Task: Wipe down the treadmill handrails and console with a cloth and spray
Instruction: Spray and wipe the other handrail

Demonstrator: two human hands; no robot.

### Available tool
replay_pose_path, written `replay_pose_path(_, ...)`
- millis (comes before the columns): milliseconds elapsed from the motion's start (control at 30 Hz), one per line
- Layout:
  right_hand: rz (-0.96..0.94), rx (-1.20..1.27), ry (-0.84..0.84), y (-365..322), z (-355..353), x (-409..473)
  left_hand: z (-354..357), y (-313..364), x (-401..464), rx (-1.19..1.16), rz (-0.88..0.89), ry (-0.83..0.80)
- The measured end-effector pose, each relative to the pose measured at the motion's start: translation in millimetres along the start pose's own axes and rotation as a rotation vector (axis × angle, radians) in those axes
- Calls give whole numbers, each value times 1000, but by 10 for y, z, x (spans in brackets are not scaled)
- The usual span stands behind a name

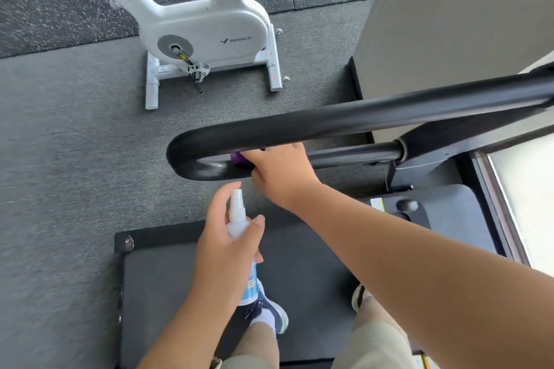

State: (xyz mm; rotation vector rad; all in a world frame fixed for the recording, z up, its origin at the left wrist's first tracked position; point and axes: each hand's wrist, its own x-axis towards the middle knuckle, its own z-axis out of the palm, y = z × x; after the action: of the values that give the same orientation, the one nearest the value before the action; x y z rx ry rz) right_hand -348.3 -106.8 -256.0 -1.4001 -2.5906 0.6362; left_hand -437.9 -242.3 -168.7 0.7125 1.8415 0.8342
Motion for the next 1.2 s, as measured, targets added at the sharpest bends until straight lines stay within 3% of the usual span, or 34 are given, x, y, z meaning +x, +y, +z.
replay_pose_path(133,96,-259,87,661,-128,-373,276,198,-59,32,55,-42)
replay_pose_path(267,288,-510,8,1408,-471,-779,636,391,-183,93,115,-95)
replay_pose_path(400,190,-683,-174,1607,-726,-849,929,547,-340,144,181,-161)
replay_pose_path(500,204,-715,-168,1488,-893,-830,1032,666,-439,132,199,-189)
replay_pose_path(567,239,-643,-110,1467,-1099,-931,1066,741,-499,122,198,-206)
replay_pose_path(733,433,-380,257,1345,-1548,-1447,1056,932,-597,136,226,-235)
replay_pose_path(833,701,102,492,1222,-1683,-1802,1028,1008,-644,152,235,-251)
replay_pose_path(933,888,720,862,1092,-1900,-1992,1004,1039,-661,164,243,-279)
replay_pose_path(1067,996,990,1317,1108,-2303,-1964,1094,1104,-666,160,237,-291)
replay_pose_path(1200,1025,1113,1355,1238,-2631,-2022,1408,1336,-777,202,309,-376)
